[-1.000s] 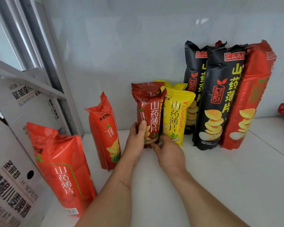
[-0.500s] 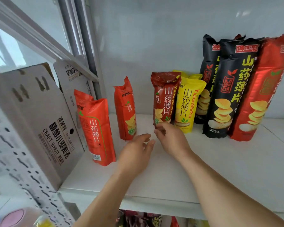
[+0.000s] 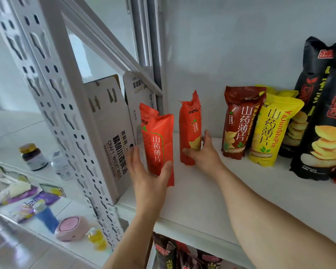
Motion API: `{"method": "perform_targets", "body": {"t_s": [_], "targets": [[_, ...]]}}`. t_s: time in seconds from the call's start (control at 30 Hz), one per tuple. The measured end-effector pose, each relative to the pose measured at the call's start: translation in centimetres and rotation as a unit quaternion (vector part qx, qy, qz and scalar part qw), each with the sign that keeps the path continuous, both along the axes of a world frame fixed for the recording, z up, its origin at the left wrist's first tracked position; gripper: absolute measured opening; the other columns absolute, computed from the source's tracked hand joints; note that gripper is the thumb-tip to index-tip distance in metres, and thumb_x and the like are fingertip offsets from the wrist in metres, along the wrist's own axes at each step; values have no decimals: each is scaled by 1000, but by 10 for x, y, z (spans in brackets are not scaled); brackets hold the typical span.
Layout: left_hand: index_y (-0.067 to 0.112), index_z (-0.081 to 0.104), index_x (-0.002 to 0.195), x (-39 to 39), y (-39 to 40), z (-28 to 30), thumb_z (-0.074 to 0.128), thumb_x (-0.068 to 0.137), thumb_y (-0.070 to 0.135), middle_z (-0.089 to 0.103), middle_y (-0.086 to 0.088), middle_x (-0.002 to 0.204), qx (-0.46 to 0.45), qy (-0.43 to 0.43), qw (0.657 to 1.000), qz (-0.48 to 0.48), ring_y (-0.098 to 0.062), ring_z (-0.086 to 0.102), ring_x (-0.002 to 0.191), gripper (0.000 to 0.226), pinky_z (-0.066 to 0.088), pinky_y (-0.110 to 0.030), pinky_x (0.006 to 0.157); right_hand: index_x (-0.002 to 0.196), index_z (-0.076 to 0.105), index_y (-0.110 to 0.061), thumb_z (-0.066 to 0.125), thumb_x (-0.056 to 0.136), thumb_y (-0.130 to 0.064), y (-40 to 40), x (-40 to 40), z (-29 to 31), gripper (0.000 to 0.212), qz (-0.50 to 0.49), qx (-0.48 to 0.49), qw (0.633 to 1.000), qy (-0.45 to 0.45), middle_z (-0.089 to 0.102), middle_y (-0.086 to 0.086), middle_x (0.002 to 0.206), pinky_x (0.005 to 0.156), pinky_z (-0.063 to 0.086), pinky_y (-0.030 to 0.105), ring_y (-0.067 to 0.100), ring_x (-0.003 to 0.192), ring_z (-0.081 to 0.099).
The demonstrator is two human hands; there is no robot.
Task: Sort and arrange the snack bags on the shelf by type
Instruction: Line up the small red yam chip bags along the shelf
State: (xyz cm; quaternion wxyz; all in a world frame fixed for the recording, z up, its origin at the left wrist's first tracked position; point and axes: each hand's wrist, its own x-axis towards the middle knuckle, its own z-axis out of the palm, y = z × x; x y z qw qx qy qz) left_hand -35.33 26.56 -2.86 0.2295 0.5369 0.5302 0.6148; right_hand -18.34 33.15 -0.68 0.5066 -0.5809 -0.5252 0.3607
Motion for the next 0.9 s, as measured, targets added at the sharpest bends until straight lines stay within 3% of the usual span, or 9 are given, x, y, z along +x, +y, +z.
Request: {"method": "perform_targets", "body": {"t_s": [0.07, 0.17, 0.23, 0.3, 0.4, 0.53, 0.7, 0.8, 0.9], "targets": [[30, 17, 158, -5, 7, 1, 81, 81, 34, 19, 4, 164, -46, -31, 998, -34, -13, 18, 152, 100, 23, -46, 123, 156, 13, -26, 80, 80, -24, 3, -4, -4, 101, -9, -1, 1000, -14, 46, -1, 147, 106, 44, 39, 22, 129, 52], [36, 27, 153, -11, 16, -4, 85, 76, 35, 27, 11, 150, -58, 10, 997, -54, -17, 33, 144, 96, 34, -48, 117, 143, 35, -32, 86, 61, -42, 1, -8, -11, 96, -45, 18, 998, -48, 57, -1, 131, 99, 51, 46, 18, 115, 60], [45, 36, 146, -15, 20, -4, 83, 70, 43, 36, 11, 137, -73, 5, 994, -85, -16, 48, 130, 89, 44, -47, 110, 143, 35, -34, 86, 55, -52, -5, -9, -14, 103, -70, 24, 994, -80, 52, -1, 128, 99, 50, 44, 18, 115, 57], [47, 38, 145, -18, 23, -1, 74, 65, 50, 43, 6, 134, -83, -3, 991, -109, -15, 54, 122, 87, 49, -47, 105, 146, 33, -31, 87, 60, -48, -16, -10, -13, 102, -89, 23, 990, -109, 44, 1, 125, 102, 46, 39, 18, 116, 50], [37, 33, 151, -17, 26, 2, 71, 68, 52, 39, 1, 143, -87, 10, 988, -128, -16, 45, 132, 92, 44, -46, 111, 144, 37, -25, 89, 64, -42, -23, -4, -20, 97, -120, 28, 986, -112, 40, 0, 124, 99, 42, 32, 16, 115, 47], [29, 26, 155, -9, 29, 3, 89, 68, 42, 26, -1, 148, -87, 87, 987, -100, -19, 32, 138, 108, 31, -28, 108, 139, 36, -23, 92, 60, -37, -33, 1, -25, 98, -142, 36, 987, -62, 50, -4, 128, 94, 47, 30, 13, 114, 54], [31, 25, 154, -12, 37, 1, 84, 71, 44, 38, -4, 140, -111, 106, 981, -119, -25, 48, 128, 103, 44, -44, 107, 140, 35, -27, 89, 65, -41, -51, -1, -25, 93, -152, 54, 984, -73, 56, -11, 120, 74, 46, 11, 7, 103, 59], [40, 38, 141, -20, 39, -3, 76, 69, 41, 59, 9, 127, -116, 50, 980, -155, -13, 64, 110, 82, 54, -47, 96, 142, 33, -40, 79, 57, -72, -56, -4, -26, 102, -170, 75, 977, -104, 56, -11, 131, 96, 51, 37, 13, 119, 56], [38, 42, 138, -29, 39, -3, 73, 82, 19, 65, 16, 118, -124, 0, 973, -196, -1, 63, 101, 67, 53, -37, 92, 146, 26, -44, 72, 54, -84, -53, 3, -34, 110, -148, 51, 980, -119, 53, -9, 136, 102, 48, 47, 16, 125, 52]]}}
